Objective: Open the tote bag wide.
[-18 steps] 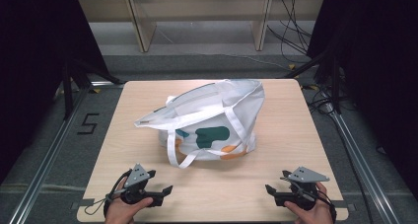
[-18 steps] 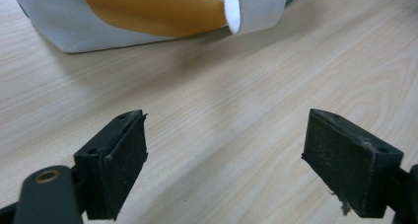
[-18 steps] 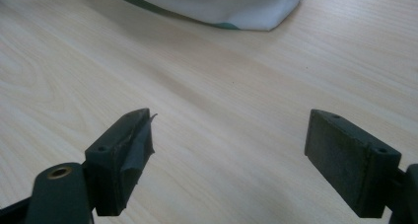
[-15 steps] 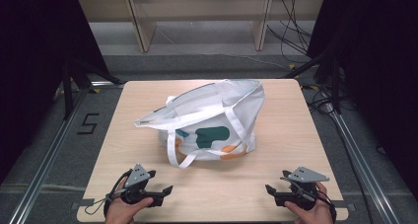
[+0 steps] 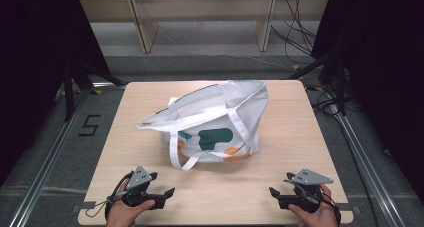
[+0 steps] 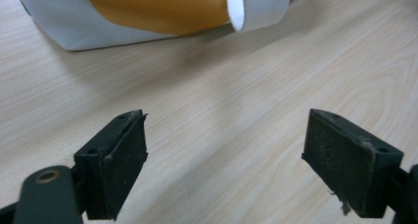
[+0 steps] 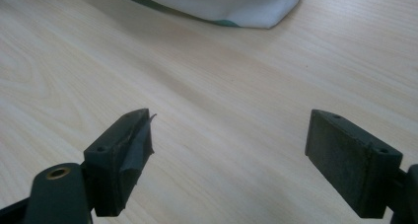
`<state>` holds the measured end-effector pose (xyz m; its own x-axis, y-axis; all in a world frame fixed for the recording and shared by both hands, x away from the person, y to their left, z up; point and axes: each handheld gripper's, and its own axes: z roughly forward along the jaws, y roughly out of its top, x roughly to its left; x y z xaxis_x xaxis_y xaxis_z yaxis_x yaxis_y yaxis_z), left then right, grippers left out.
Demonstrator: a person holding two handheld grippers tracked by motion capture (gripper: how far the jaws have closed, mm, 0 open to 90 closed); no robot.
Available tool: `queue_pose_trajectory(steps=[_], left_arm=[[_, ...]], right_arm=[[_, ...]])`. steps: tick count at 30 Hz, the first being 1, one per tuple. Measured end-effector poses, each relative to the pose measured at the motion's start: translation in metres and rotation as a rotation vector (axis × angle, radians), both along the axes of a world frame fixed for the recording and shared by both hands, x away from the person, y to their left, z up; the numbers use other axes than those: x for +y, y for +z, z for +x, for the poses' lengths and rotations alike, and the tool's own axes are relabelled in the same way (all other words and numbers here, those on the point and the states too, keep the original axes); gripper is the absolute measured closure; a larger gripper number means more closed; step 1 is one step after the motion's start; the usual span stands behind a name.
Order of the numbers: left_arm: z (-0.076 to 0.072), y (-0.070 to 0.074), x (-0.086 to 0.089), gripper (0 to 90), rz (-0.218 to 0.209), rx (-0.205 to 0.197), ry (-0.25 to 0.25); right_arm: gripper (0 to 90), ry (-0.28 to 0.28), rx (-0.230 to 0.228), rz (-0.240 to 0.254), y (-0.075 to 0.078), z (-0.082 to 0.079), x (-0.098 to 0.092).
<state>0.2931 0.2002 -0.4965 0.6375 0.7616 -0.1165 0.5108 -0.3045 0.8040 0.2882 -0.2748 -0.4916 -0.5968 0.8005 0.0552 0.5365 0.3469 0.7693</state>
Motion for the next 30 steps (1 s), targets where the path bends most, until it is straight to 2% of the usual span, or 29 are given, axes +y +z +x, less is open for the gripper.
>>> queue_pose_trajectory(steps=[1, 2, 3, 4, 9, 10, 11, 12, 13, 14, 16, 17, 18, 19, 20, 21, 22, 23, 24, 26, 27, 28, 29, 30], left_arm=[[0.000, 0.000, 0.000, 15.6, -0.015, 0.013, 0.006], [0.000, 0.000, 0.000, 15.6, -0.021, 0.010, 0.007], [0.000, 0.000, 0.000, 15.6, -0.013, 0.003, -0.002], [0.001, 0.000, 0.000, 15.6, -0.011, 0.004, -0.002], [0.001, 0.002, 0.003, 15.9, 0.001, 0.000, -0.009], [0.002, 0.002, 0.002, 16.0, -0.004, 0.004, -0.008], [0.001, 0.002, 0.002, 16.2, -0.004, 0.006, 0.003], [0.001, 0.002, 0.002, 16.2, -0.016, 0.016, 0.006], [0.002, 0.002, 0.002, 16.6, -0.014, 0.018, 0.003], [0.002, 0.002, 0.002, 16.9, -0.011, 0.024, -0.001], [0.003, 0.003, 0.002, 18.6, -0.013, 0.014, -0.010], [0.003, 0.004, 0.002, 20.2, -0.008, 0.008, -0.007], [0.003, 0.006, 0.002, 20.2, -0.008, 0.011, -0.018], [0.004, 0.005, 0.002, 20.8, -0.017, 0.006, -0.019], [0.005, 0.006, 0.002, 21.6, -0.019, 0.011, -0.021], [0.005, 0.007, 0.002, 26.1, -0.010, 0.008, -0.019], [0.005, 0.008, 0.001, 26.1, -0.017, 0.010, -0.016], [0.006, 0.008, 0.002, 29.8, -0.031, 0.006, -0.029], [0.006, 0.008, 0.002, 42.0, -0.045, 0.021, -0.025], [0.008, 0.011, 0.006, 53.8, -0.033, 0.007, -0.041], [0.009, 0.015, 0.008, 60.1, -0.037, 0.006, -0.034], [0.009, 0.015, 0.008, 65.9, -0.037, 0.006, -0.034], [0.011, 0.016, 0.009, 65.9, -0.048, -0.003, -0.037], [0.014, 0.022, 0.014, 75.7, -0.048, -0.020, -0.031]], right_arm=[[19.0, 0.000, 0.000, 0.000, 0.000, 0.000, 0.000], [19.0, 0.003, 0.000, 0.003, 0.000, 0.000, 0.000], [19.0, -0.015, 0.014, 0.019, 0.001, -0.003, 0.002], [18.7, 0.012, -0.011, 0.005, 0.001, 0.000, 0.000], [17.8, 0.020, -0.021, 0.012, 0.002, 0.001, 0.000], [17.9, 0.005, -0.010, 0.021, 0.002, 0.000, 0.002], [18.5, 0.019, -0.030, 0.019, 0.003, 0.002, 0.002], [18.5, 0.019, -0.030, 0.019, 0.003, 0.002, 0.002], [19.0, 0.018, -0.017, 0.027, 0.003, 0.002, 0.004], [19.8, 0.024, -0.025, 0.016, 0.003, 0.003, 0.004], [22.9, 0.031, -0.038, 0.023, 0.005, 0.005, 0.007], [31.0, 0.046, -0.061, 0.012, 0.008, 0.006, 0.007], [31.0, 0.046, -0.061, 0.012, 0.008, 0.006, 0.007], [32.6, 0.026, -0.025, 0.030, 0.009, 0.003, 0.011], [34.9, 0.040, -0.039, 0.011, 0.011, 0.005, 0.010], [40.9, 0.035, -0.020, 0.023, 0.014, 0.004, 0.012], [40.9, 0.035, -0.020, 0.023, 0.014, 0.004, 0.012], [43.0, 0.072, -0.072, -0.004, 0.015, 0.009, 0.010], [50.3, 0.059, -0.061, 0.022, 0.018, 0.009, 0.012], [53.8, 0.071, -0.060, 0.025, 0.021, 0.010, 0.013], [63.1, 0.087, -0.089, 0.022, 0.026, 0.013, 0.014], [63.1, 0.087, -0.089, 0.022, 0.026, 0.013, 0.014], [67.2, 0.105, -0.118, 0.015, 0.030, 0.017, 0.013], [75.0, 0.116, -0.135, 0.018, 0.038, 0.020, 0.016]])
